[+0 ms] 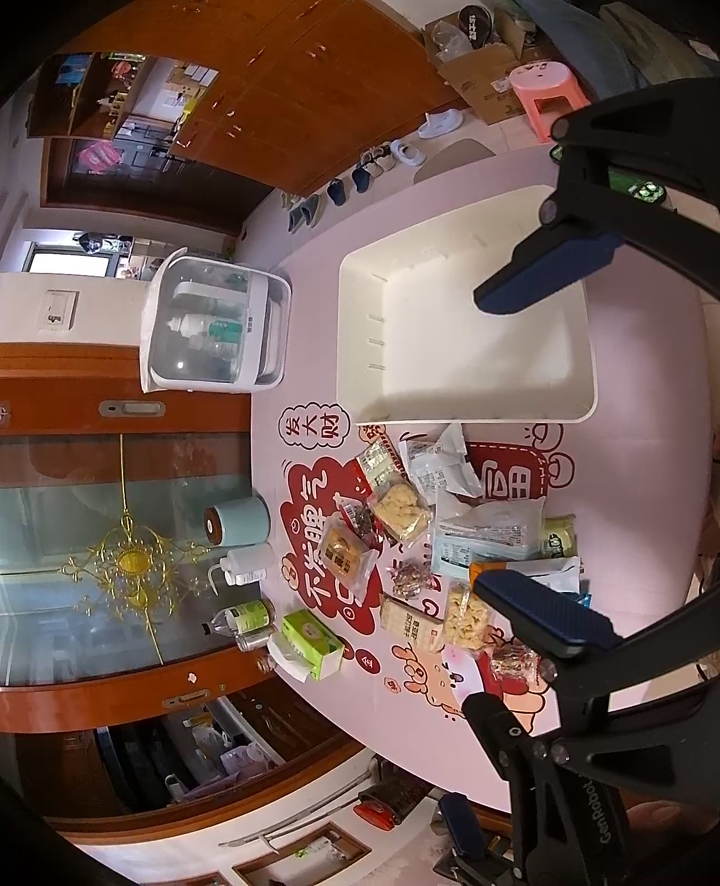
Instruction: Organize snacks
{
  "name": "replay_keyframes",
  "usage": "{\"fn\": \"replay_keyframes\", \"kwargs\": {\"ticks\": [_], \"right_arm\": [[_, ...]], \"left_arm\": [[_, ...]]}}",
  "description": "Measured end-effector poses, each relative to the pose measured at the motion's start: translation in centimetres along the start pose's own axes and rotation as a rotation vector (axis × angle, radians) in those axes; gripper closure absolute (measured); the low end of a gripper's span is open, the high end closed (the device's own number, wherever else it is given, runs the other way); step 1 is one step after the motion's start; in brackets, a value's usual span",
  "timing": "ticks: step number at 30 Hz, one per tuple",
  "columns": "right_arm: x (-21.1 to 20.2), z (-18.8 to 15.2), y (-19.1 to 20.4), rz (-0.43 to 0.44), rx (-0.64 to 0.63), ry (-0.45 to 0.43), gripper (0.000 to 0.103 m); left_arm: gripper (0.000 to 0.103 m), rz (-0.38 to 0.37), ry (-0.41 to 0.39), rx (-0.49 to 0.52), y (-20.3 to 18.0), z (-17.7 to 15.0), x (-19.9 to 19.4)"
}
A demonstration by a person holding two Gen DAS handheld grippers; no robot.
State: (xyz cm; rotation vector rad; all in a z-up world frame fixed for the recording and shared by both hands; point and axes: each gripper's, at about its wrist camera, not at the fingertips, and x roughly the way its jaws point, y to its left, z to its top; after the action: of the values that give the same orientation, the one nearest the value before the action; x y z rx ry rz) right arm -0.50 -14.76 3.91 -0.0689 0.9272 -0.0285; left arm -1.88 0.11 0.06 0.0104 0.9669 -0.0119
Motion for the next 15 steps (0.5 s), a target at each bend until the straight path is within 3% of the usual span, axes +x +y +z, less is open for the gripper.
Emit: {"fn": "replay_keyframes", "kwargs": {"ticks": [15], "right_arm": [[0.7,0.1,1.0,0.047,-0.049,-0.002,0.009]], "left_arm": [[0.002,0.041,0.001,-0.068,1.2,-0.7,0.2]]}}
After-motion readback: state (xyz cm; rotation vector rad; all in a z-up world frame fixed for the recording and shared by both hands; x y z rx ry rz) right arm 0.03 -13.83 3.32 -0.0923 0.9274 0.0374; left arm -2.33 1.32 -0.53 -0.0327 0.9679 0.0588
